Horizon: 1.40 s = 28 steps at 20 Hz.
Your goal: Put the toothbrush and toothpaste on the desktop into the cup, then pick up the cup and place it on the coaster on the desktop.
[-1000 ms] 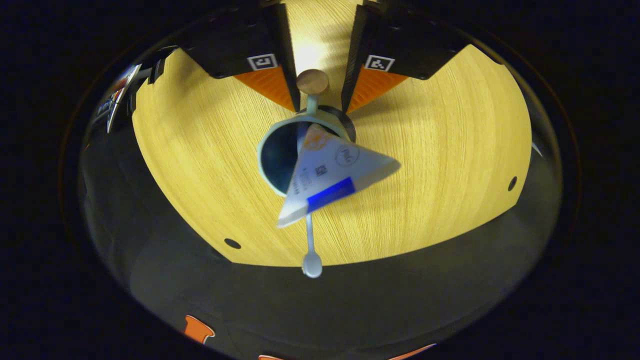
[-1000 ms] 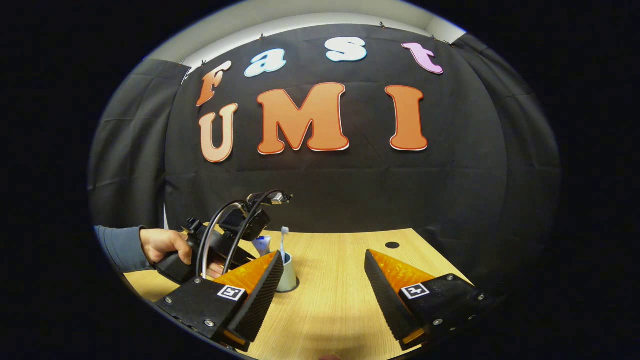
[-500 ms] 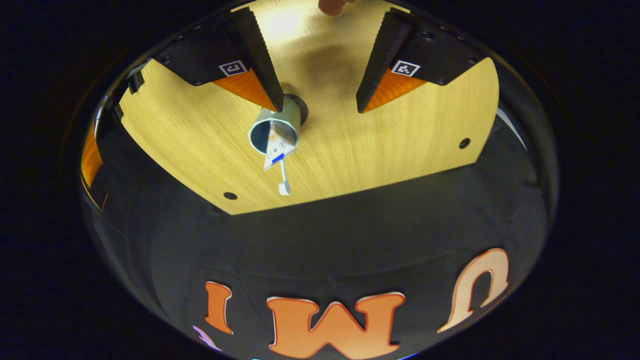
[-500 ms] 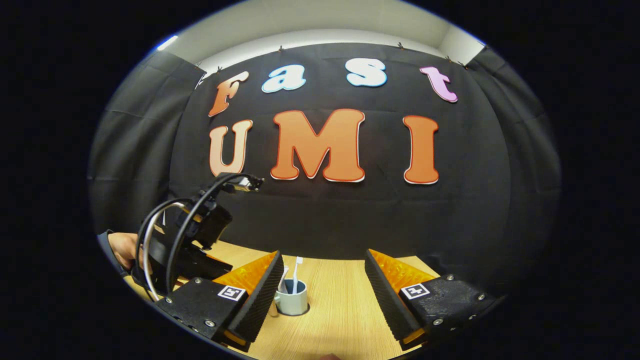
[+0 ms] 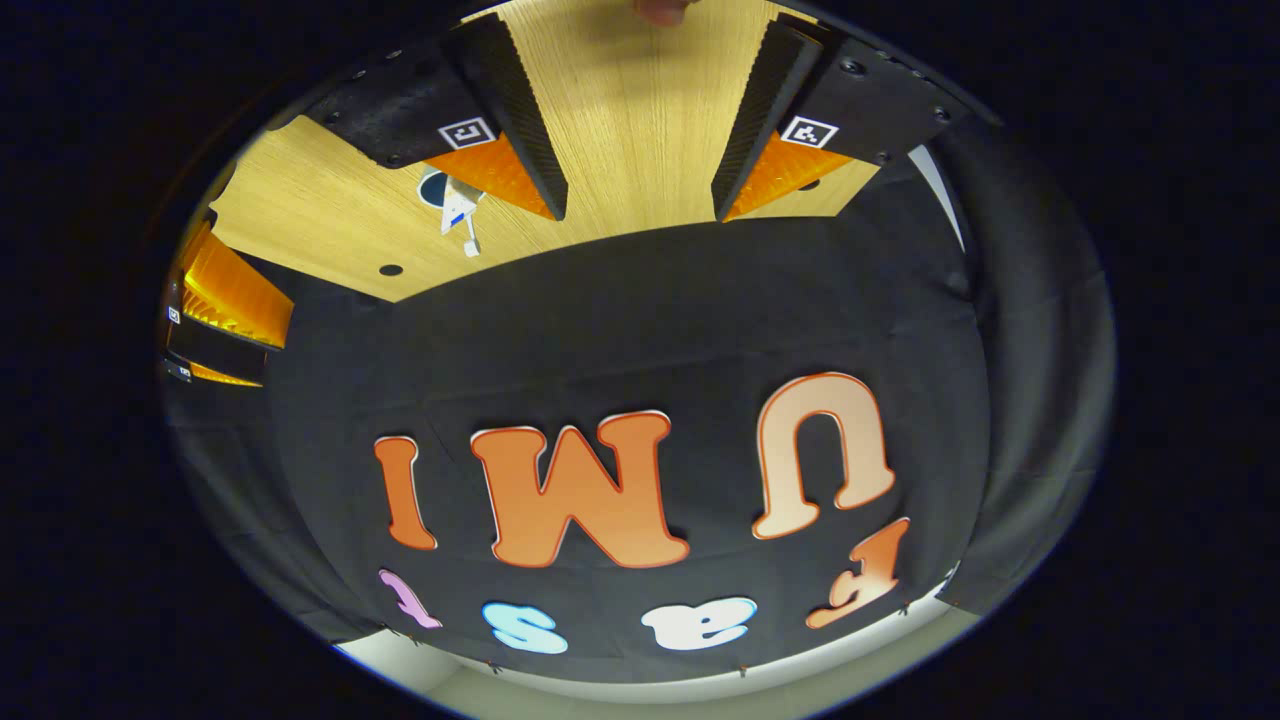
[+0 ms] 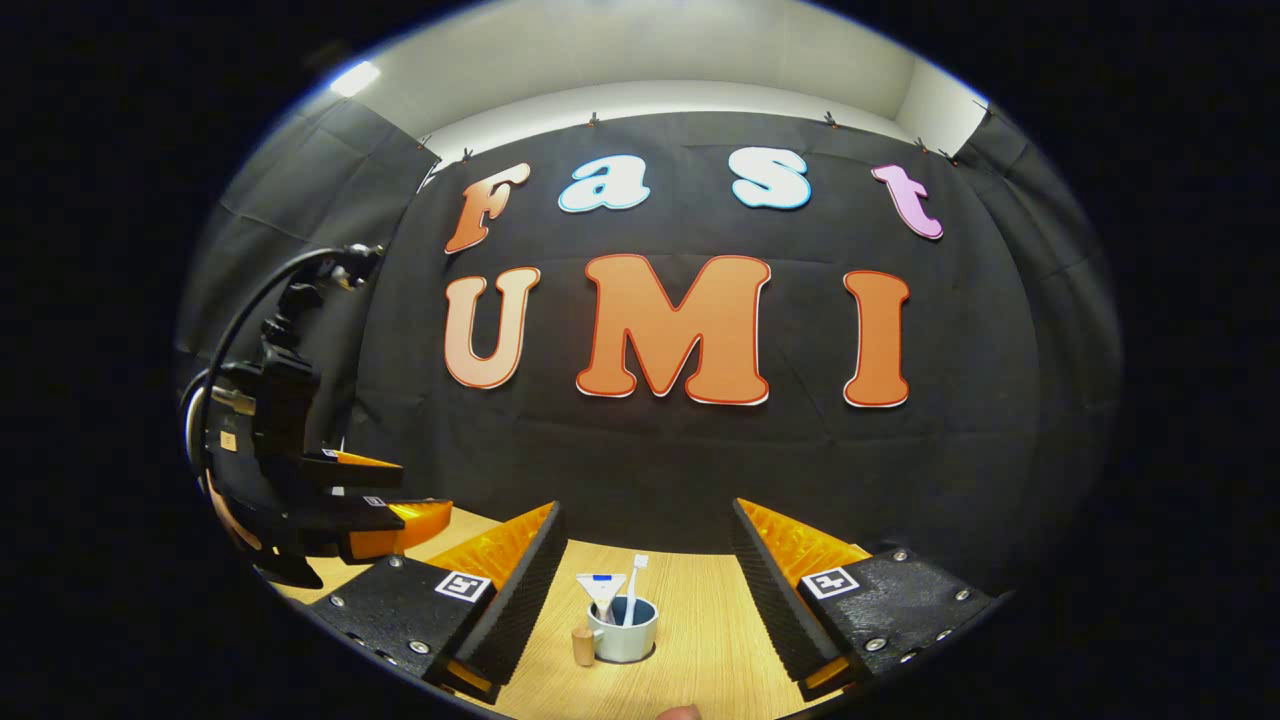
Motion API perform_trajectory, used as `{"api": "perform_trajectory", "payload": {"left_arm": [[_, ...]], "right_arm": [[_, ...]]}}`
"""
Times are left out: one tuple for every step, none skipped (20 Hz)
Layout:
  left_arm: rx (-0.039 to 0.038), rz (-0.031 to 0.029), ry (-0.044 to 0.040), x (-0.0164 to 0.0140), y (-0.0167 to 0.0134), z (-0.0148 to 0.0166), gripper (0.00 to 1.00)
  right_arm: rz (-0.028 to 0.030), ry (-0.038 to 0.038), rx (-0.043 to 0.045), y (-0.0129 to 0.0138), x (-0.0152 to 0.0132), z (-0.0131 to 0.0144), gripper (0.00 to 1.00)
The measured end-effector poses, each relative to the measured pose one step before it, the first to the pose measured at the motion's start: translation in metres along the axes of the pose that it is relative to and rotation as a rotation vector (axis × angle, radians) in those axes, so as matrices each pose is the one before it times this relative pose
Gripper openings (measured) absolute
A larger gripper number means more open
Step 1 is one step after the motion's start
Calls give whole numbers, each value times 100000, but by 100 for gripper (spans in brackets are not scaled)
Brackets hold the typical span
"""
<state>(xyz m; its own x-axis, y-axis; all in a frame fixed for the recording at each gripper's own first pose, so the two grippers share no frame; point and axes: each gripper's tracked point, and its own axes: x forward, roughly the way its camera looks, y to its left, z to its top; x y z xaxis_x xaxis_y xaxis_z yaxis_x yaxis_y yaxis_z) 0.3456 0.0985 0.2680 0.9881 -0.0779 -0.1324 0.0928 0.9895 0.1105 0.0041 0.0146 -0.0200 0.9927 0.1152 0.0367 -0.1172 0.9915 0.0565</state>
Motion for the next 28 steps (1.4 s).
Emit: {"api": "perform_trajectory", "payload": {"left_arm": [[-1001,1324,-3566,-728,669,614,87],[-655,1593,-3943,-468,687,518,88],[-657,2363,-2787,-255,896,125,88],[-931,1108,-2117,-219,675,195,88],[-512,1134,-646,-241,441,127,88],[-549,655,-1353,-350,307,31,87],[-329,940,-1036,-176,414,-4,88],[183,235,-947,-115,293,-171,88],[-254,763,-444,-219,135,-140,87],[-495,726,-613,-119,249,-91,88],[-71,821,-1004,-98,415,64,88],[-38,1674,-1159,-30,579,10,87],[-278,1606,-972,-119,536,151,87],[-399,1100,-1041,-152,554,16,87],[-764,691,-1464,-179,310,243,87],[-1289,948,-2056,-270,237,200,88],[-1297,1092,-2032,-94,339,436,88],[-911,375,-1001,-176,64,-44,87],[-667,-613,-621,-105,-85,55,87],[-236,-77,-173,-226,-8,-201,87],[-85,-142,-417,-158,-121,-47,87],[-144,-411,-231,0,-195,14,87],[-3,-697,280,-179,-269,-47,87],[556,-714,192,-290,-240,-145,87],[1025,-162,-352,168,-198,-129,87],[1074,73,160,-114,-132,-110,87],[241,-5,-70,-159,-221,63,87],[-310,-532,609,-46,-313,-182,87]], "right_arm": [[-134,-748,39,181,131,37,97],[-20,-953,117,181,55,154,97],[311,-553,85,217,97,-2,97],[787,53,87,375,129,-209,97],[709,607,-309,532,246,-339,97],[491,126,-655,405,251,-109,97],[298,-220,-711,284,214,-3,97],[305,-650,-543,218,122,0,97],[279,-701,-293,261,208,44,98],[150,-66,-7,156,129,-123,98],[441,-121,427,240,244,-74,98],[211,155,579,183,199,-53,98],[285,51,242,202,-159,-144,99],[-200,98,35,65,-204,-65,99],[429,-4,-86,239,-206,-112,99],[755,-394,74,250,-156,32,99],[-281,-53,96,31,90,-28,99],[2,67,74,103,80,-114,99],[-197,555,67,-13,-21,-239,99],[182,647,284,53,2,-197,99],[39,-8,380,114,-68,-5,99],[110,-387,447,-14,-142,48,99],[359,-202,293,104,-137,53,99],[103,-378,293,-14,-90,-25,99],[444,-72,300,116,17,-135,99],[210,403,418,6,-12,-180,99],[602,306,427,171,-26,-109,99],[128,316,255,20,-61,-49,99]]}}
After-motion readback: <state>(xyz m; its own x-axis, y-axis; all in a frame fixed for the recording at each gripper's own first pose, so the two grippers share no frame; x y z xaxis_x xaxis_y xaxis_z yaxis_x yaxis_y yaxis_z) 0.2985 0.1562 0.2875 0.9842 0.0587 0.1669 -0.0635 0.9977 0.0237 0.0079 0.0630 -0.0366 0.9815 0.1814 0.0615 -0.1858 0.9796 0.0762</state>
